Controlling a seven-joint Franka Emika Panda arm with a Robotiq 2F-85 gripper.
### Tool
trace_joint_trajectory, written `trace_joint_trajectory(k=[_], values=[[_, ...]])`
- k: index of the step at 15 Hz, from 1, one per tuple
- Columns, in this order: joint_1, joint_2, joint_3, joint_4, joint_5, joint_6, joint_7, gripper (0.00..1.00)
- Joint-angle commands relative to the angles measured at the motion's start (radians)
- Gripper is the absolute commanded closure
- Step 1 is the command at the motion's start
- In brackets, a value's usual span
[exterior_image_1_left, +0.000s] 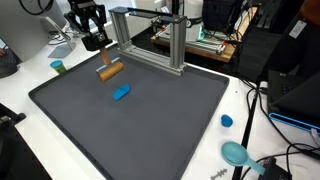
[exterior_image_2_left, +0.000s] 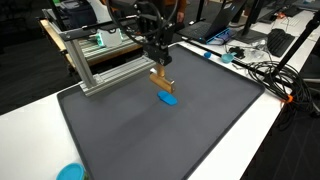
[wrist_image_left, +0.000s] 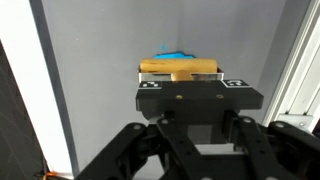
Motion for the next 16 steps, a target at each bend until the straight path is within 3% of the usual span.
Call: trace_joint_trajectory(k=[1, 2, 3, 9, 16], values=[[0.026, -0.008, -0.023, -0.018, 0.003, 0.0, -0.015, 0.53], [0.03, -0.013, -0.024, -0.032, 0.0, 0.0, -0.021, 0.53], [0.032, -0.018, -0.025, -0.04, -0.001, 0.0, -0.023, 0.78], [0.059, 0.035, -0.018, -0.055, -0.01, 0.089, 0.021, 0.78], [0.083, 0.089, -0.016, -0.035, -0.074, 0.092, 0.087, 0.78]])
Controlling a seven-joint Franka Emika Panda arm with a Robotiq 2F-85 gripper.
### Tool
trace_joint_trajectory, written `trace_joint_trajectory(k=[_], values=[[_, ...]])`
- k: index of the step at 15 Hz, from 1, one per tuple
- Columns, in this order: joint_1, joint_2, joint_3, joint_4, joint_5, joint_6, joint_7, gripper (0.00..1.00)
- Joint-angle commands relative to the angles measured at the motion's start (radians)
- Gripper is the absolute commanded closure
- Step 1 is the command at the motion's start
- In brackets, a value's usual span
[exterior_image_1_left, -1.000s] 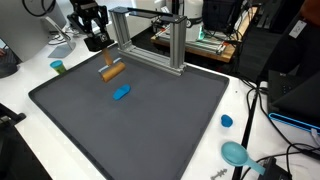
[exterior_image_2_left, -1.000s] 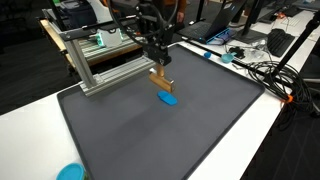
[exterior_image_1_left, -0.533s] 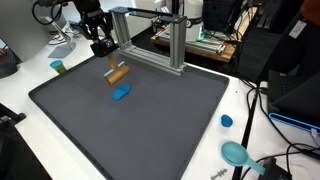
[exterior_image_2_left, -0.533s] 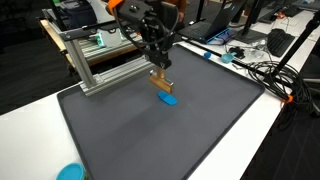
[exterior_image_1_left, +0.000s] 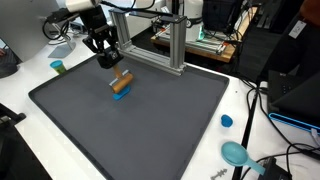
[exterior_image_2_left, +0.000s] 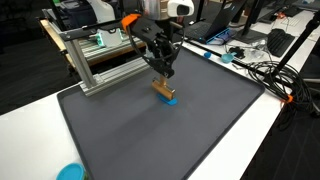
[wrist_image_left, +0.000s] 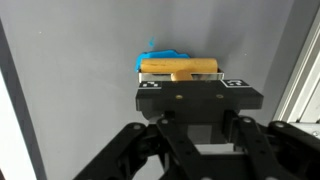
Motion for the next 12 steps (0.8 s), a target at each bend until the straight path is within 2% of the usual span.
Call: trace_joint_trajectory(k=[1, 4, 12], values=[[0.011, 0.007, -0.005, 0.016, -0.023, 0.007, 0.025, 0.78], [0.012, 0.0, -0.001, 0.017, -0.02, 0.006, 0.023, 0.78], [0.048, 0.036, -0.005, 0.089, -0.128, -0.061, 0.106, 0.78]])
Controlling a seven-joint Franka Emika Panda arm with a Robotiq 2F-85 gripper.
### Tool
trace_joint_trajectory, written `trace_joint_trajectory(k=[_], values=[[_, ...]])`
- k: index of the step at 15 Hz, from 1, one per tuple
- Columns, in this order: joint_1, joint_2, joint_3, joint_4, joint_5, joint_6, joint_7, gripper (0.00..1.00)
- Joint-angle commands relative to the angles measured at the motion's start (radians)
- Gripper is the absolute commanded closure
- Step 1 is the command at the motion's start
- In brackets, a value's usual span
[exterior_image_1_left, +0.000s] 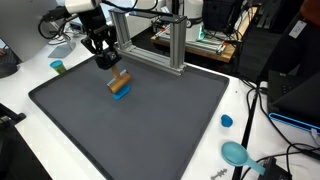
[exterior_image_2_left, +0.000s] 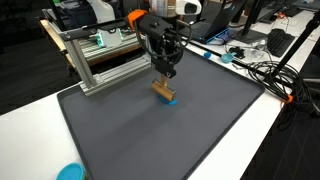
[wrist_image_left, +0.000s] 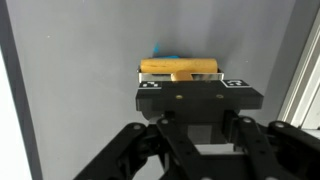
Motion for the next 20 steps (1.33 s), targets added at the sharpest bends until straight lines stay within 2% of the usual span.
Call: trace_joint_trajectory(k=[1, 13, 17, 20], values=[[0.021, 0.025, -0.003, 0.058, -0.04, -0.054, 0.043, 0.78], [0.01, 0.121, 0.005, 0.139, -0.02, -0.071, 0.04, 0.78], [-0.007, 0.159, 0.004, 0.162, -0.013, -0.128, 0.035, 0.78], [-0.035, 0.184, 0.016, 0.183, 0.037, -0.175, 0.011, 0.78]])
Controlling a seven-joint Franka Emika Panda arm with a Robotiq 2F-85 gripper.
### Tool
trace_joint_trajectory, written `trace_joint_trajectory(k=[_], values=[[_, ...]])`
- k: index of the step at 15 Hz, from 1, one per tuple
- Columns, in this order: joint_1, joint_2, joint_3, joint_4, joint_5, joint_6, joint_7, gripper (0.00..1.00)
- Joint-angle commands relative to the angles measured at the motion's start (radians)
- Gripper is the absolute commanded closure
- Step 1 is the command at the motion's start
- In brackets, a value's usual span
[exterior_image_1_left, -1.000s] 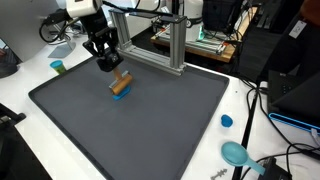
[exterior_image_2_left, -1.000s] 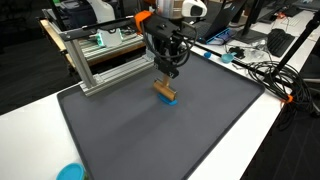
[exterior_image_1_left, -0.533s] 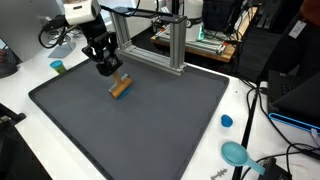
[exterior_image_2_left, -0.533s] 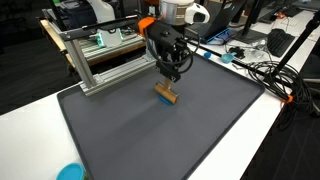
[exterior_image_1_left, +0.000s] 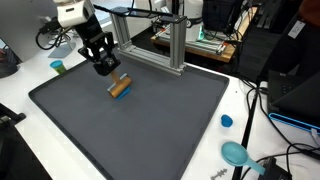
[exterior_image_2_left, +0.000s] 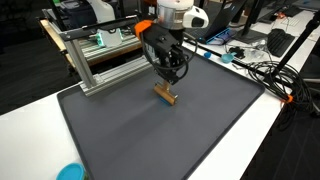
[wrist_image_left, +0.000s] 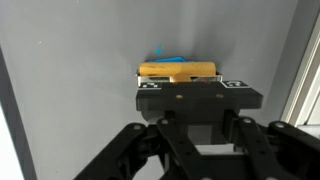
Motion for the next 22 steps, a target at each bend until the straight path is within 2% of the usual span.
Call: trace_joint_trajectory(k=[1, 2, 5, 6, 9, 13, 17, 22], values=[[-0.036, 0.068, 0.011, 0.04, 0.046, -0.093, -0.022, 0.78], [-0.017, 0.014, 0.006, 0.025, 0.021, -0.028, -0.001, 0.53], [-0.029, 0.028, 0.006, 0.047, 0.037, -0.049, -0.006, 0.53], [-0.03, 0.029, 0.007, 0.05, 0.038, -0.051, -0.006, 0.78], [-0.041, 0.018, 0.027, -0.005, 0.063, 0.046, -0.058, 0.78], [-0.046, 0.01, 0.025, -0.046, 0.065, 0.052, -0.09, 0.78], [-0.073, -0.013, 0.023, -0.11, 0.122, 0.073, -0.116, 0.78], [-0.076, -0.001, 0.021, -0.123, 0.155, 0.062, -0.118, 0.78]])
